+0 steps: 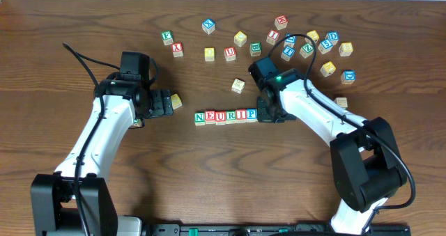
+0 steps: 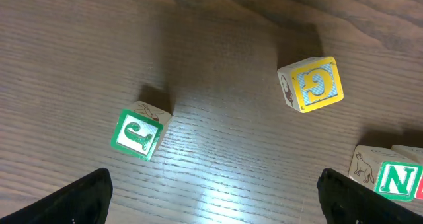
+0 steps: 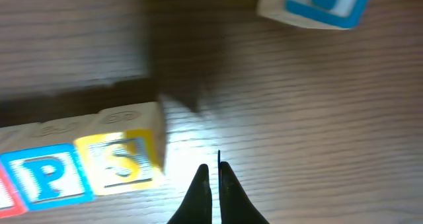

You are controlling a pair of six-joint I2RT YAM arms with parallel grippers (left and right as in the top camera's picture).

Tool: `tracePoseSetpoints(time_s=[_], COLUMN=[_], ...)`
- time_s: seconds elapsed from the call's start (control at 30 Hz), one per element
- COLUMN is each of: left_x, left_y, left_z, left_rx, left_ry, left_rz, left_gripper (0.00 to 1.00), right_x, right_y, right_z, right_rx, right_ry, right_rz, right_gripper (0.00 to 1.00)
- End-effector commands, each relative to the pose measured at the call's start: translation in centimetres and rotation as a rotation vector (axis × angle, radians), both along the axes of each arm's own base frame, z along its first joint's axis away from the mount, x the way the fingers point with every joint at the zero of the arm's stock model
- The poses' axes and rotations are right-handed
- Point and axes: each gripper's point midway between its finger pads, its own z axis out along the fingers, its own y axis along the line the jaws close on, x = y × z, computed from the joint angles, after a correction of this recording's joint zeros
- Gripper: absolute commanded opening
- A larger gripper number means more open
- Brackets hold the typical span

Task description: Spell out NEURIPS

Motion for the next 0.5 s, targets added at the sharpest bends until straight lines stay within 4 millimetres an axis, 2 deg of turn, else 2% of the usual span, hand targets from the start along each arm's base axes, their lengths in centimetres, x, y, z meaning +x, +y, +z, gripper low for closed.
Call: tracePoseSetpoints(time_s=[0.0, 0.17, 0.47], left_x=[0.5, 0.5, 0.5], left_y=[0.0, 0.0, 0.0], left_z=[0.9, 0.9, 0.9], left_rx=[-0.005, -0.005, -0.005], left_ry=[-0.026, -0.026, -0.026], left_rz=[0.004, 0.004, 0.004], left_gripper=[0.98, 0.98, 0.98], right_x=[0.7, 1.4, 2.6], right_y=[-2.3, -4.1, -6.5], right_z=[0.9, 2.6, 8.2], right_rx=[-0.05, -0.036, 0.029], right_ry=[-0.034, -0.065, -0.219], right_rz=[-0.053, -0.109, -0.188], right_gripper=[0.01, 0.01, 0.02])
